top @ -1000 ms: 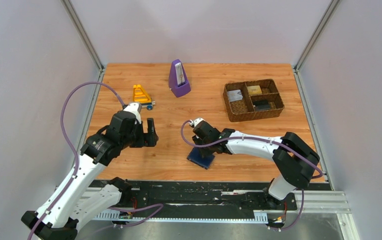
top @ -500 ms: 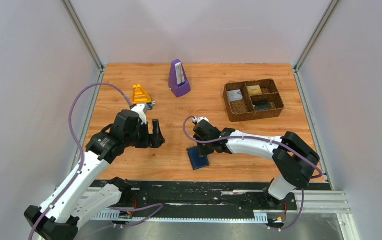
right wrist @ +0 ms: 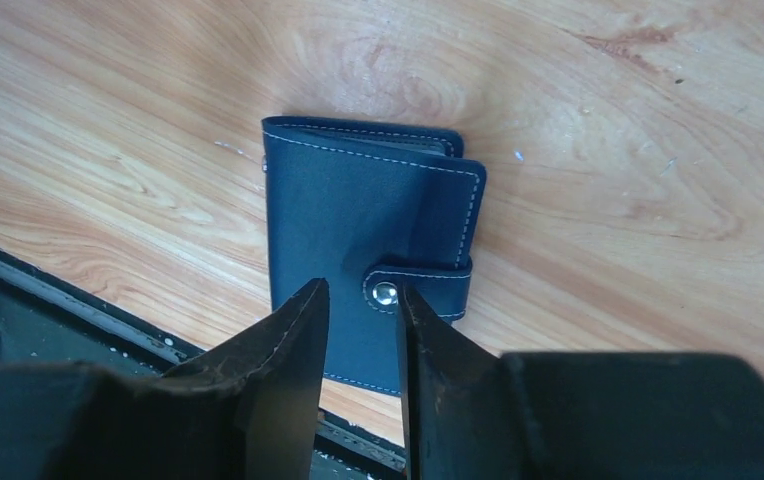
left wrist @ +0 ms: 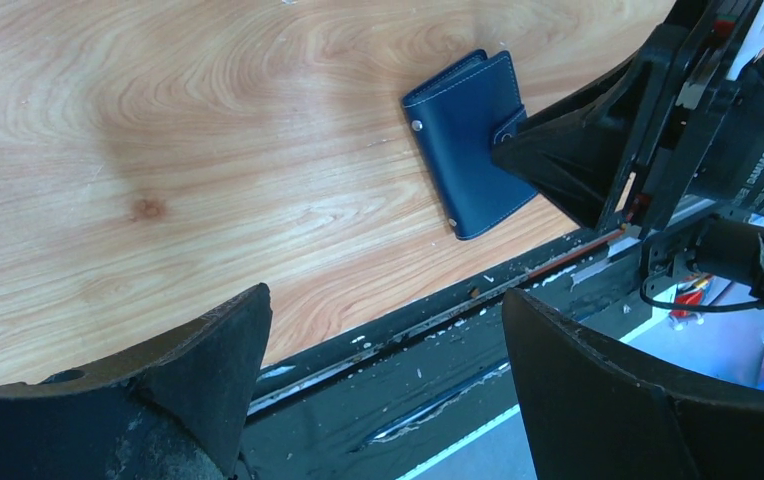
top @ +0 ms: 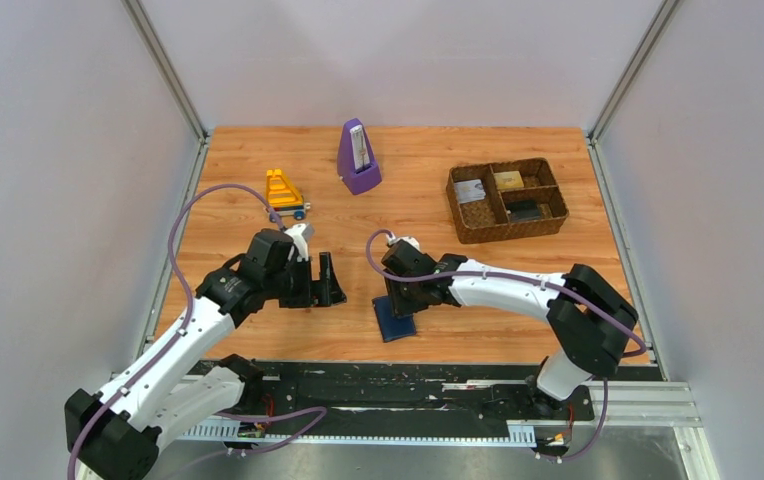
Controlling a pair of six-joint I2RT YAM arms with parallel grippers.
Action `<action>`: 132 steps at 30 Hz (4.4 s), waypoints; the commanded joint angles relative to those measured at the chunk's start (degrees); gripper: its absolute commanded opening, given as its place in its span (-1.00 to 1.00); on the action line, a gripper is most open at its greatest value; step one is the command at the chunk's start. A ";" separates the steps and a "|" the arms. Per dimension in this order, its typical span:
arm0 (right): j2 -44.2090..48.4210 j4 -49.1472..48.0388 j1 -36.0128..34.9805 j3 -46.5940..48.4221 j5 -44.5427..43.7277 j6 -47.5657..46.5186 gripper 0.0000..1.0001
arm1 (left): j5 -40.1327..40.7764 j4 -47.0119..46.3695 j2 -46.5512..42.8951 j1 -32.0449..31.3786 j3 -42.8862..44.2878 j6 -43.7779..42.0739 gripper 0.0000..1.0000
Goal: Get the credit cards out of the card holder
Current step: Open the card holder at the center of the board.
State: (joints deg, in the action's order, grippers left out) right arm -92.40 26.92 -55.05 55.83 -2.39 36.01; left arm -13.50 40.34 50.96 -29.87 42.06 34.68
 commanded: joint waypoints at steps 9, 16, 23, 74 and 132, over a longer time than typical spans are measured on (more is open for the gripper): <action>-8.08 8.78 -4.37 8.13 -12.70 3.01 -0.16 | 0.13 -2.09 -1.93 0.16 0.18 1.48 0.86; -10.15 10.27 -4.95 7.71 -13.88 3.82 -0.25 | 0.08 -2.04 -1.77 0.16 0.28 1.49 0.86; -7.40 10.96 -5.25 6.72 -13.79 4.20 -0.27 | 0.31 -2.01 -1.47 0.16 0.28 1.49 0.86; -7.00 8.50 -5.53 8.02 -11.87 1.50 -0.18 | -2.63 -6.79 1.61 0.16 -3.36 2.96 0.79; 8.32 -26.21 -0.85 -13.22 9.26 -1.17 -1.00 | -5.86 -32.55 21.14 -6.09 -13.58 8.50 0.18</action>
State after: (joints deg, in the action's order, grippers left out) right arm -86.80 7.11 -56.71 43.31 3.14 33.39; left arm -18.06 13.15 71.94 -35.55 28.99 42.26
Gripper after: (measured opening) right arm 0.146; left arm 0.603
